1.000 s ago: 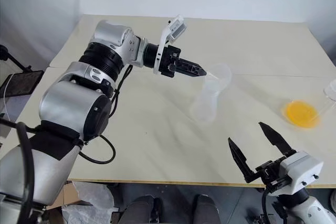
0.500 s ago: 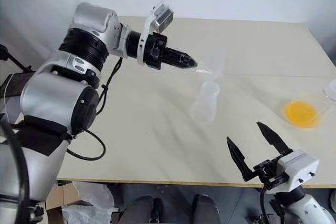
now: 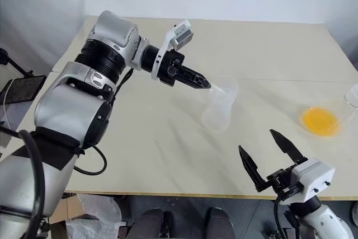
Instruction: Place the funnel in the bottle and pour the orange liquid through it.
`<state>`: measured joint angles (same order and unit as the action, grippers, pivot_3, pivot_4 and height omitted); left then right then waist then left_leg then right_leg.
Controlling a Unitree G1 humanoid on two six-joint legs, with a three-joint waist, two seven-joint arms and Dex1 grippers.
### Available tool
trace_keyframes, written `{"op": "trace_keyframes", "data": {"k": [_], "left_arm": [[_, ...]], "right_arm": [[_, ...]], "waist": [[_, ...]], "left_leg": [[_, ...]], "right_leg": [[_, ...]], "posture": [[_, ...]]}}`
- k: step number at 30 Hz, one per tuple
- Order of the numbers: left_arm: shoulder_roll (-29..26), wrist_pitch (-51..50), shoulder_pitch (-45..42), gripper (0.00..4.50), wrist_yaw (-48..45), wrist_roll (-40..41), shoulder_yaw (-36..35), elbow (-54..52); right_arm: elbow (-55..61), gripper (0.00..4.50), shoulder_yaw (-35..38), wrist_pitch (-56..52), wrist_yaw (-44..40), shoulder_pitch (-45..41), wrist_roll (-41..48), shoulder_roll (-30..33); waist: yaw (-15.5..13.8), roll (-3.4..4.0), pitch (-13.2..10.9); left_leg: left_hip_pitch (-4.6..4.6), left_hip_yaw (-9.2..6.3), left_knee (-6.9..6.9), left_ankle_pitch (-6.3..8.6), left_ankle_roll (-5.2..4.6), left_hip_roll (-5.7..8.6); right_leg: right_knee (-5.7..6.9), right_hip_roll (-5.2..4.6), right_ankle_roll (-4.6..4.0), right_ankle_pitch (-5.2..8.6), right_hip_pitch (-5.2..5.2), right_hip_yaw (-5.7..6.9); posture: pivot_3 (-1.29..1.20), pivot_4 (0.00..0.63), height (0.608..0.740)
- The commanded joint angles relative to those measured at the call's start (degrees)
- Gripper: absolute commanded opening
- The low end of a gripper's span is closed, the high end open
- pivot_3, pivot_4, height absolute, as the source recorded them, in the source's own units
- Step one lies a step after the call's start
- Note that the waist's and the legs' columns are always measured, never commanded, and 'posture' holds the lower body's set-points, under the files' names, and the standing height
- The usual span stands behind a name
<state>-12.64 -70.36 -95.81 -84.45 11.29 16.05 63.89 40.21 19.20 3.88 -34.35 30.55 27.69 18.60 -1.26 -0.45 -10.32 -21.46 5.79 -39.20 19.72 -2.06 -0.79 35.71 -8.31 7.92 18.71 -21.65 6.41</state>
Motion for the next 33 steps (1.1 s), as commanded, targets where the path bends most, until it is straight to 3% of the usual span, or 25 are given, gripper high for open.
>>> {"op": "trace_keyframes", "data": {"k": [1, 6, 9, 21, 24, 28, 33], "left_arm": [[1.1, 0.7, -1.3, 0.03, 1.1, 0.4, -1.7, 0.0], [2.4, 2.0, -1.1, 0.03, 5.6, 0.5, -4.9, 1.6], [2.7, 2.5, -1.1, 0.65, 7.8, 0.4, -6.5, 2.4], [2.0, 7.5, 1.0, 4.37, 13.4, 2.2, -14.6, 3.3], [-0.4, 13.7, 4.6, 4.44, 12.8, 3.8, -18.1, 0.9], [-4.2, 29.3, 14.4, 4.44, 8.0, 4.6, -19.5, -8.2], [-8.8, 40.7, 26.5, 4.44, 6.3, 6.7, -22.6, -18.7]], "right_arm": [[0.9, 4.5, 0.6, 1.2, 0.7, -0.6, -0.2, 0.4], [-0.7, 4.5, 2.4, 3.3, 4.0, -5.6, -1.9, -0.7], [-0.8, 4.5, 3.0, 3.1, 5.1, -7.7, -1.6, -0.2], [-0.7, 4.5, 3.2, 2.5, 5.6, -8.9, -0.8, 1.3], [-0.4, 4.5, 3.8, 2.7, 5.8, -8.1, -0.9, 1.3], [-0.1, 4.5, 5.0, 3.2, 6.0, -6.3, -1.1, 1.0], [-0.4, 4.5, 8.2, 3.9, 7.0, -3.3, -0.4, -0.1]], "waist": [[0.0, 0.0, 0.0], [0.0, 0.0, 0.0], [-0.1, 0.0, 0.0], [0.0, 0.0, 0.0], [0.0, 0.01, 0.0], [0.6, 0.06, 0.0], [0.5, 0.06, 0.0]], "left_leg": [[0.0, 0.0, 0.0, 0.0, 0.0, 0.0], [0.0, 0.01, -0.01, 0.0, 0.0, -0.01], [0.0, 0.0, -0.01, 0.0, 0.0, -0.01], [0.01, 0.0, -0.01, 0.0, 0.0, 0.03], [0.03, 0.01, -0.01, 0.0, 0.0, 0.05], [0.12, 0.04, 0.03, -0.02, 0.03, -0.02], [0.1, 0.02, -0.01, -0.03, 0.05, -0.02]], "right_leg": [[0.0, 0.0, 0.0, 0.0, 0.0, 0.0], [0.0, 0.0, 0.0, 0.0, 0.0, -0.02], [0.03, -0.01, 0.0, 0.0, 0.0, -0.01], [0.07, -0.02, 0.0, 0.0, -0.01, 0.0], [0.1, -0.02, 0.0, 0.0, -0.01, 0.0], [0.2, -0.01, -0.02, 0.01, -0.03, -0.05], [0.22, -0.01, -0.03, 0.01, -0.02, -0.05]], "posture": [[0.0, 0.15, 0.74], [0.0, 0.15, 0.74], [0.0, 0.15, 0.74], [0.0, 0.15, 0.74], [0.0, 0.15, 0.74], [0.0, 0.15, 0.74], [0.0, 0.15, 0.74]]}}
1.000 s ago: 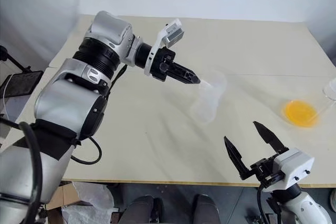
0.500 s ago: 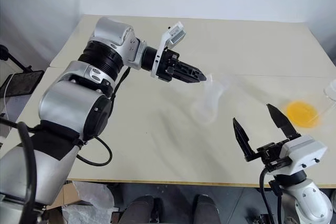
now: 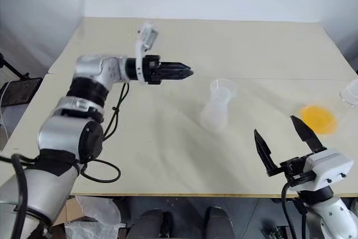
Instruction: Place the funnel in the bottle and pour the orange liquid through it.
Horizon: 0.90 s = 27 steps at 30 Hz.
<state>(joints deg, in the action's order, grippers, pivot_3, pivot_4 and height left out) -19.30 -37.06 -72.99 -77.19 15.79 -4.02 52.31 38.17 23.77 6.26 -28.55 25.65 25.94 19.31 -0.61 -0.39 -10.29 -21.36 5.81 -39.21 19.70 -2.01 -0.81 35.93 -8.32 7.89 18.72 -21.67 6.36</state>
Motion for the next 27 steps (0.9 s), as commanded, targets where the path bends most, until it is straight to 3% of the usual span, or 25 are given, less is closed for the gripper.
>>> {"op": "trace_keyframes", "data": {"k": [1, 6, 10, 17, 20, 24, 27], "left_arm": [[-2.9, 11.0, 6.5, 4.44, -1.5, 2.0, -2.5, -9.4], [-7.6, 24.4, 22.8, 4.44, -6.5, 0.6, -0.2, -20.0], [-9.7, 28.5, 35.4, 4.44, -8.1, 2.7, -0.3, -30.0], [-7.3, 29.9, 42.1, 4.44, -1.5, 6.2, -1.7, -38.9], [-7.1, 30.4, 43.2, 4.44, -0.2, 6.6, -1.2, -40.5], [-7.1, 31.1, 43.6, 4.44, 1.2, 6.5, -0.9, -40.5], [-6.7, 31.5, 43.7, 4.44, 2.6, 6.7, -0.9, -40.6]], "right_arm": [[1.3, 4.5, 4.6, 2.1, 1.3, 2.5, 1.6, -1.3], [-0.4, 4.5, 10.1, 5.8, 1.9, 8.1, 1.6, -5.1], [-0.8, 4.5, 13.5, 10.4, 2.9, 14.0, 2.6, -11.2], [-4.6, 4.5, 14.2, 13.4, 2.5, 19.5, 4.6, -16.2], [-5.4, 4.5, 15.1, 11.3, 5.4, 16.8, 5.6, -14.1], [-8.1, 4.5, 19.5, -1.3, 16.3, 7.7, 6.8, -4.6], [-11.8, 4.5, 21.3, -8.2, 17.6, 2.2, 9.8, 2.6]], "waist": [[-0.2, 0.01, 0.0], [-0.6, 0.05, 0.0], [-0.6, 0.08, 0.1], [-0.5, 0.12, 0.1], [0.3, 0.29, 0.2], [0.9, 0.3, 0.2], [0.8, 0.32, 0.2]], "left_leg": [[0.01, -0.01, 0.0, 0.0, 0.0, -0.02], [0.04, -0.01, 0.01, 0.01, -0.01, 0.0], [0.07, -0.04, 0.03, 0.01, -0.02, -0.04], [0.12, -0.12, 0.03, 0.02, -0.07, -0.01], [0.17, -0.09, 0.09, 0.03, -0.07, -0.02], [0.18, -0.02, 0.08, 0.03, -0.07, -0.04], [0.18, -0.03, 0.07, 0.02, -0.08, -0.03]], "right_leg": [[0.0, -0.02, 0.0, 0.0, 0.01, 0.0], [0.01, -0.07, 0.0, 0.0, 0.05, -0.01], [0.01, -0.06, 0.0, 0.0, 0.08, -0.03], [-0.04, -0.15, 0.0, 0.0, 0.18, -0.24], [-0.03, -0.15, 0.0, 0.0, 0.17, -0.27], [-0.02, -0.14, -0.02, 0.01, 0.16, -0.27], [-0.03, -0.16, -0.02, 0.01, 0.16, -0.27]], "posture": [[0.0, 0.15, 0.74], [0.0, 0.15, 0.74], [0.0, 0.15, 0.74], [0.0, 0.15, 0.74], [0.0, 0.15, 0.74], [0.0, 0.15, 0.74], [0.0, 0.15, 0.74]]}}
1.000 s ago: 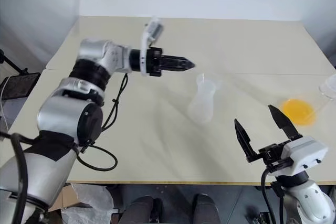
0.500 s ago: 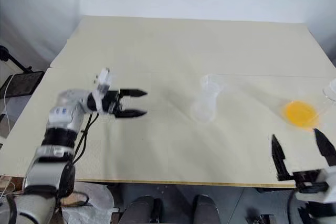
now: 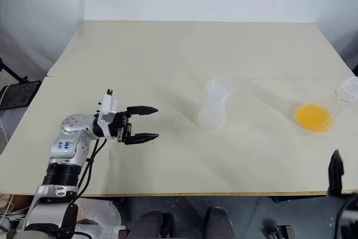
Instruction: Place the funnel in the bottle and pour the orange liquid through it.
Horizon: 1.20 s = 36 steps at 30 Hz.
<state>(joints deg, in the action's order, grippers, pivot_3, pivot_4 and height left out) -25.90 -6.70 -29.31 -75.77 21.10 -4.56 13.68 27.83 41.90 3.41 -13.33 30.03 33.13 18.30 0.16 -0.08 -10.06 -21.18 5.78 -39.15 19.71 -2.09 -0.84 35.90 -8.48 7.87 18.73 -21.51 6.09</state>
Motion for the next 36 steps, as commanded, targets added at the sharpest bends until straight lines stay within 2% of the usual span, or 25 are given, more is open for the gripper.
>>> {"op": "trace_keyframes", "data": {"k": [1, 7, 12, 18, 26, 36], "left_arm": [[-0.1, 1.2, 0.3, 4.44, 1.4, 1.5, -0.2, -2.3], [0.0, 0.5, 1.6, 4.44, 2.6, 2.6, 0.2, -4.7], [-0.1, -2.0, 3.6, 4.44, 3.8, 4.7, 0.6, -8.0], [0.5, -2.6, 5.2, 4.44, 5.8, 6.0, 0.7, -11.1], [0.9, -2.0, 6.3, 4.44, 7.4, 6.2, 0.9, -12.3], [1.8, -0.6, 7.0, 4.44, 9.1, 6.2, 1.1, -13.0]], "right_arm": [[-3.3, 4.5, 3.5, -6.9, 2.3, -4.0, 2.7, 5.7], [-13.9, 4.5, 3.8, -16.1, 2.4, -16.1, 4.5, 15.2], [-22.5, 4.5, 1.5, -17.2, -0.8, -24.6, 1.7, 20.4], [-29.8, 4.5, -0.6, -18.8, -4.8, -33.2, 1.6, 23.0], [-40.2, 4.5, -4.3, -17.4, -8.1, -42.6, -2.7, 25.9], [-52.5, 4.5, -6.1, -13.0, -11.3, -51.8, -5.9, 26.2]], "waist": [[-0.2, 0.01, 0.0], [-0.3, 0.01, 0.0], [-0.1, 0.07, 0.0], [-0.2, 0.07, 0.0], [-0.1, 0.07, 0.0], [-0.1, 0.07, 0.0]], "left_leg": [[0.0, -0.02, 0.0, 0.0, -0.01, -0.01], [-0.07, -0.05, -0.03, -0.03, -0.07, 0.06], [-0.06, -0.01, -0.02, -0.03, -0.08, 0.05], [-0.07, -0.01, -0.02, -0.03, -0.08, 0.04], [-0.08, 0.0, -0.02, -0.04, -0.08, 0.04], [-0.09, 0.02, -0.02, -0.04, -0.07, 0.02]], "right_leg": [[0.01, 0.01, 0.0, 0.0, 0.0, 0.01], [-0.02, -0.03, 0.01, -0.01, 0.02, 0.07], [-0.03, -0.02, 0.01, -0.01, 0.02, 0.07], [-0.03, -0.02, 0.02, -0.01, 0.02, 0.09], [-0.04, -0.02, 0.02, -0.01, 0.02, 0.11], [-0.08, -0.01, 0.03, -0.01, 0.02, 0.15]], "posture": [[0.0, 0.15, 0.74], [0.0, 0.15, 0.74], [0.0, 0.15, 0.74], [0.0, 0.15, 0.74], [0.0, 0.15, 0.74], [0.0, 0.15, 0.74]]}}
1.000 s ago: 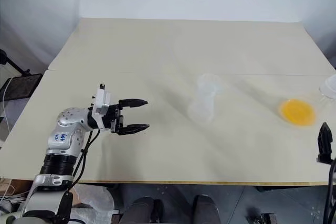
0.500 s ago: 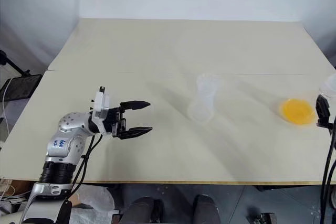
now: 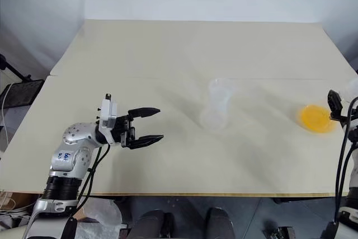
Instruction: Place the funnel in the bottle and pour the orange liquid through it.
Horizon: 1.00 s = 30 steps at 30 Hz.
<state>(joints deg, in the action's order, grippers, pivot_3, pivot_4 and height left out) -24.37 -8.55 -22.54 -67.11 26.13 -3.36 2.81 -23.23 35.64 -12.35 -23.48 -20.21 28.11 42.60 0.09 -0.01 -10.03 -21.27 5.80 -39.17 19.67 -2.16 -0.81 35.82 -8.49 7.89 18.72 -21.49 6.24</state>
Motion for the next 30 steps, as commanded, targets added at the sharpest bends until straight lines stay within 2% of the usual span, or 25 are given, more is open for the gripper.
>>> {"op": "trace_keyframes", "data": {"k": [1, 6, 9, 13, 14, 20, 24, 27, 30], "left_arm": [[0.3, 1.3, 0.3, 4.44, 0.5, 1.1, 0.0, -2.2], [0.8, 1.3, 1.1, 4.44, 1.1, 1.3, 0.4, -3.0], [0.8, 1.2, 1.4, 4.5, 1.3, 1.4, 0.4, -3.2], [0.6, 1.1, 1.5, 4.5, 1.5, 1.6, 0.5, -3.1], [0.6, 1.1, 1.4, 4.5, 1.6, 1.6, 0.5, -3.0], [0.6, 1.1, 1.1, 4.5, 1.8, 1.6, 0.5, -2.6], [0.7, 1.5, 0.9, 4.5, 2.1, 1.1, 0.6, -2.0], [1.2, 1.6, 0.4, 4.5, 3.1, 1.2, 0.2, -1.3], [1.8, 1.4, 0.0, 4.5, 4.4, 1.6, -0.2, -0.9]], "right_arm": [[-2.4, 4.5, 0.0, 3.5, -1.4, -2.4, -1.3, 1.8], [-6.5, 4.5, -0.6, 7.2, -2.0, -5.1, -2.6, 1.7], [-8.3, 3.89, -0.2, 9.8, -2.0, -6.1, -3.0, 1.6], [-8.9, 2.55, -0.4, 12.3, -3.0, -6.5, -2.5, 0.6], [-8.9, 2.48, -0.6, 12.7, -3.0, -6.4, -2.5, 0.3], [-5.2, 2.48, -1.1, 16.2, -4.2, -4.8, -2.6, -1.6], [4.6, 2.48, -3.6, 14.5, 1.1, -3.1, -6.1, -3.1], [19.0, 2.48, -9.6, 8.4, 0.7, -1.3, -6.0, -4.1], [28.5, 2.48, -13.7, 0.4, 2.5, 0.2, -7.3, -3.5]], "waist": [[0.0, 0.0, 0.0], [0.0, 0.0, 0.0], [0.1, 0.0, 0.0], [0.1, 0.0, 0.0], [0.1, 0.01, 0.0], [0.1, 0.01, 0.0], [0.1, 0.06, 0.0], [0.1, 0.1, -0.1], [0.1, 0.11, -0.1]], "left_leg": [[0.0, 0.0, 0.0, 0.0, 0.0, 0.0], [-0.01, 0.01, 0.0, 0.0, 0.0, 0.0], [-0.01, 0.01, 0.0, 0.0, 0.0, 0.0], [-0.01, 0.01, 0.0, 0.0, 0.0, -0.01], [-0.01, 0.01, 0.0, 0.0, 0.0, -0.01], [-0.02, 0.01, 0.0, 0.0, 0.0, -0.01], [-0.03, 0.01, 0.0, 0.0, 0.0, -0.02], [-0.03, -0.02, 0.02, -0.01, 0.02, -0.03], [-0.03, -0.02, 0.03, -0.01, 0.03, -0.07]], "right_leg": [[0.0, 0.0, 0.0, 0.0, 0.0, 0.0], [-0.01, 0.0, 0.0, 0.0, 0.0, 0.0], [-0.01, 0.0, 0.0, 0.0, 0.0, 0.01], [-0.03, 0.0, 0.0, 0.0, 0.0, 0.01], [-0.03, 0.0, 0.0, 0.0, 0.0, 0.01], [-0.05, 0.0, 0.0, 0.0, 0.0, 0.01], [-0.05, -0.01, 0.0, 0.0, -0.01, 0.01], [-0.03, 0.0, 0.0, 0.0, -0.02, 0.02], [-0.04, 0.02, 0.0, 0.0, -0.03, 0.02]], "posture": [[0.0, 0.15, 0.74], [0.0, 0.15, 0.74], [0.0, 0.15, 0.74], [0.0, 0.15, 0.74], [0.0, 0.15, 0.74], [0.0, 0.15, 0.74], [0.0, 0.15, 0.74], [0.0, 0.15, 0.74], [0.0, 0.15, 0.74]]}}
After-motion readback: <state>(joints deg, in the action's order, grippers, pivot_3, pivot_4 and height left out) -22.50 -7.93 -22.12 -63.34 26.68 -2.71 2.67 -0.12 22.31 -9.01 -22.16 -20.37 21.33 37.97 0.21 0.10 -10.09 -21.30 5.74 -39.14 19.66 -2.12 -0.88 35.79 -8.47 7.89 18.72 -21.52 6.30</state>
